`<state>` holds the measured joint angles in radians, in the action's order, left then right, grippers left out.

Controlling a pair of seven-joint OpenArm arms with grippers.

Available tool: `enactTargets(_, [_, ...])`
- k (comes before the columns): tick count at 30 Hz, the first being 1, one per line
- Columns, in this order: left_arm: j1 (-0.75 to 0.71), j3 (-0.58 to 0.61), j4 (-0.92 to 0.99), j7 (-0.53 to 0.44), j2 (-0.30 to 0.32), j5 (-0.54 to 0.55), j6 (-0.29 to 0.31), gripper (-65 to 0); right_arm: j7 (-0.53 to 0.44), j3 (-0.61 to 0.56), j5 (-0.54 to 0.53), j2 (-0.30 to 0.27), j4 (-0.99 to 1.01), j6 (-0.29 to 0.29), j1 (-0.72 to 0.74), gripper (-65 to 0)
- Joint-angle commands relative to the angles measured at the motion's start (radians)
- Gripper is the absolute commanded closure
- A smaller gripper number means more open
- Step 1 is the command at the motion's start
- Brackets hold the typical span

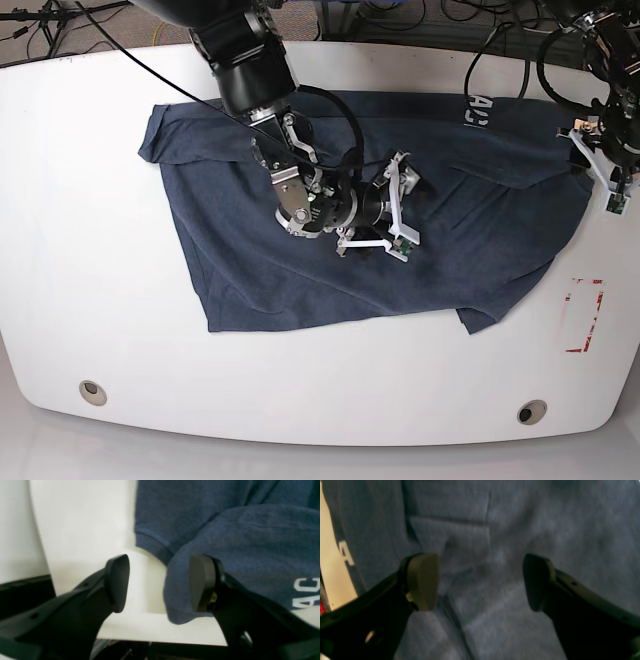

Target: Fold the T-shirt properly

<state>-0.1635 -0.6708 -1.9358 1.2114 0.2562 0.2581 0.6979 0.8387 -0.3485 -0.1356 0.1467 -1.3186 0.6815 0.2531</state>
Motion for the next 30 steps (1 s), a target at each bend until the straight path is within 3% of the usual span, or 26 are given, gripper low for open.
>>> enactTargets(1, [0.005, -0.023, -0.017, -0.009, 0.019, -0.001, 0.0, -33.9, -0.051, -0.033, -0.014, 0.01, 0.05, 0.002, 0.05, -49.5])
enactTargets(8, [0.0, -0.036, -0.017, -0.009, 0.019, -0.001, 0.0, -33.9, -0.114, -0.065, -0.014, 0.01, 0.13, 0.001, 0.071, -49.5])
enactTargets(16, [-0.018, -0.037, -0.017, -0.009, 0.021, -0.001, 0.0, -33.9, -0.158, -0.07, -0.111, 0.01, 0.178, -0.001, 0.087, -47.6])
enactTargets(20, [-0.018, -0.037, -0.017, -0.009, 0.019, -0.001, 0.0, -33.9, -0.16, -0.07, -0.12, 0.01, 0.185, -0.001, 0.088, -34.1])
enactTargets(25, [-0.018, -0.036, -0.015, -0.009, 0.018, -0.004, 0.0, -33.9, -0.16, -0.07, -0.126, 0.01, 0.179, -0.001, 0.088, -3.5])
enactTargets(27, [-0.018, -0.036, -0.014, -0.009, 0.018, -0.004, 0.0, -33.9, -0.157, -0.07, -0.123, 0.01, 0.164, -0.001, 0.088, 0.0])
enactTargets(30, [-0.018, -0.033, -0.014, -0.009, 0.019, -0.004, 0.0, -33.9, -0.155, -0.07, -0.12, 0.01, 0.119, -0.001, 0.082, -3.2])
